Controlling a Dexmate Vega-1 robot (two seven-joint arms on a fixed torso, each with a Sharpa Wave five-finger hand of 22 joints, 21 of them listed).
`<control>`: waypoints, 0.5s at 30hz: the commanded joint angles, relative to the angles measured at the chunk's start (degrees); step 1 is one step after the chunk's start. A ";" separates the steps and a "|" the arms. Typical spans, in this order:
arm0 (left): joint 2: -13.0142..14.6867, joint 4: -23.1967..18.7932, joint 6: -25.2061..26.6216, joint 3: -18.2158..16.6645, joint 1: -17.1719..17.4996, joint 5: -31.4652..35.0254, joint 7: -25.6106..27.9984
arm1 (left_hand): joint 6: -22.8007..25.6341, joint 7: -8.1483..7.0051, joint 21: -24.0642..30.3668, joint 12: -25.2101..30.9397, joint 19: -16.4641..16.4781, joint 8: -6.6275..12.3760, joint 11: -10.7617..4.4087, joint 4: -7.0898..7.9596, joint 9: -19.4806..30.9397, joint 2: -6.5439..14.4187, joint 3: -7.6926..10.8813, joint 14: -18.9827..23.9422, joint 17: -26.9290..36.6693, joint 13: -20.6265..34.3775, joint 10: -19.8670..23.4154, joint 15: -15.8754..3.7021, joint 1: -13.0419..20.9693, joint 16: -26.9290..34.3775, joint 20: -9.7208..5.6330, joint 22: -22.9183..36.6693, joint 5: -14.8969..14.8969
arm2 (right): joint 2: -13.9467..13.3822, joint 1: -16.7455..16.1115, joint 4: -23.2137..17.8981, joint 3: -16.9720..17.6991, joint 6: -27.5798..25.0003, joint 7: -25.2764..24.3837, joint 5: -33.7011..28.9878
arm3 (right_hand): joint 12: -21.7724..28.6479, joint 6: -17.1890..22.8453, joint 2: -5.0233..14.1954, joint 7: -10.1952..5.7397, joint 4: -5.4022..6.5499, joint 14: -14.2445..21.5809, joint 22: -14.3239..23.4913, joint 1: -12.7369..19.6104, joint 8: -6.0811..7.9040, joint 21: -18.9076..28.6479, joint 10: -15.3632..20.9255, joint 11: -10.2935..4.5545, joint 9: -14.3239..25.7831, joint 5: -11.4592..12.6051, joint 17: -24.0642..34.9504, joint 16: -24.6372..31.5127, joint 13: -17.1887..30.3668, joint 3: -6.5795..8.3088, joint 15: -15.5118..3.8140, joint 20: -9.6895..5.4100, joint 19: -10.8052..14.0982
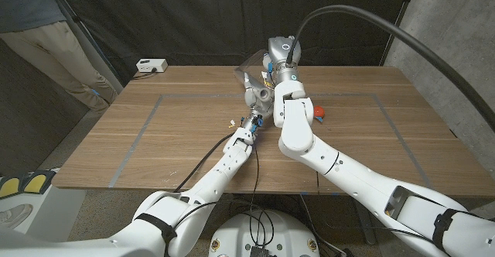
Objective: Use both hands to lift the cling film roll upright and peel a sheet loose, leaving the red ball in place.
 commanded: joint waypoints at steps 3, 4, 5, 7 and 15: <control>0.92 -2.50 0.20 1.29 1.13 1.19 1.02 | -0.64 0.01 -0.35 0.10 -0.36 -0.02 0.22 0.04 0.15 0.12 -0.49 -0.64 0.18 0.07 -0.56 0.18 -0.35 -0.01 0.73 0.16 0.60 | 2.29 -1.49 1.94 2.55 1.69 -7.16 -0.63 | 0.29 0.53 -0.57 0.12 -0.07 0.77 0.37 0.27 -0.21 0.04 0.60 -0.32 0.26 0.07 1.43 0.71 0.07 0.72 -6.16 -3.68 0.43; 0.96 -2.51 0.21 1.37 1.16 1.22 1.07 | -0.74 -0.03 -0.38 0.10 -0.39 -0.04 0.25 0.03 0.15 0.12 -0.53 -0.66 0.18 0.07 -0.62 0.17 -0.35 0.01 0.76 0.16 0.62 | 2.44 -1.22 2.34 2.57 1.86 -7.38 -0.54 | 0.30 0.56 -0.59 0.11 -0.08 0.81 0.38 0.26 -0.21 0.04 0.65 -0.37 0.28 0.06 1.58 0.76 0.07 0.74 -6.15 -3.68 0.44; 0.97 -2.46 0.11 1.43 1.18 1.28 1.08 | -0.80 0.01 -0.41 0.12 -0.43 -0.04 0.28 0.03 0.15 0.12 -0.57 -0.74 0.18 0.07 -0.66 0.24 -0.35 0.00 0.78 0.16 0.63 | 2.55 -0.95 2.68 2.60 2.08 -7.60 -0.37 | 0.29 0.58 -0.61 0.12 -0.08 0.85 0.39 0.25 -0.22 0.05 0.68 -0.35 0.29 0.06 1.77 0.83 0.04 0.78 -6.14 -3.71 0.48; 0.99 -2.59 0.01 1.48 1.31 1.28 1.28 | -0.87 0.03 -0.44 0.15 -0.40 -0.01 0.38 0.02 0.16 0.12 -0.66 -0.84 0.18 0.07 -0.72 0.32 -0.34 0.01 0.81 0.17 0.65 | 2.83 -0.42 3.43 2.60 2.33 -8.17 -0.11 | 0.34 0.58 -0.64 0.09 -0.10 0.51 0.44 0.22 -0.30 0.06 0.57 -0.34 0.37 0.05 1.91 0.49 0.20 0.95 -6.15 -3.66 0.48; 0.92 -2.29 -1.04 1.37 1.52 1.17 0.92 | -1.64 0.27 -0.76 0.15 -0.74 -0.06 0.56 -0.12 0.17 0.04 -1.10 -1.45 0.18 0.05 -1.39 0.58 -0.22 0.00 0.90 0.19 0.76 | 3.10 1.79 5.35 2.53 3.44 -10.05 1.20 | 0.29 0.71 -0.82 0.13 -0.17 0.67 0.60 0.12 -0.50 0.07 0.55 -0.52 0.59 0.01 3.26 0.41 0.21 1.42 -6.15 -3.77 0.51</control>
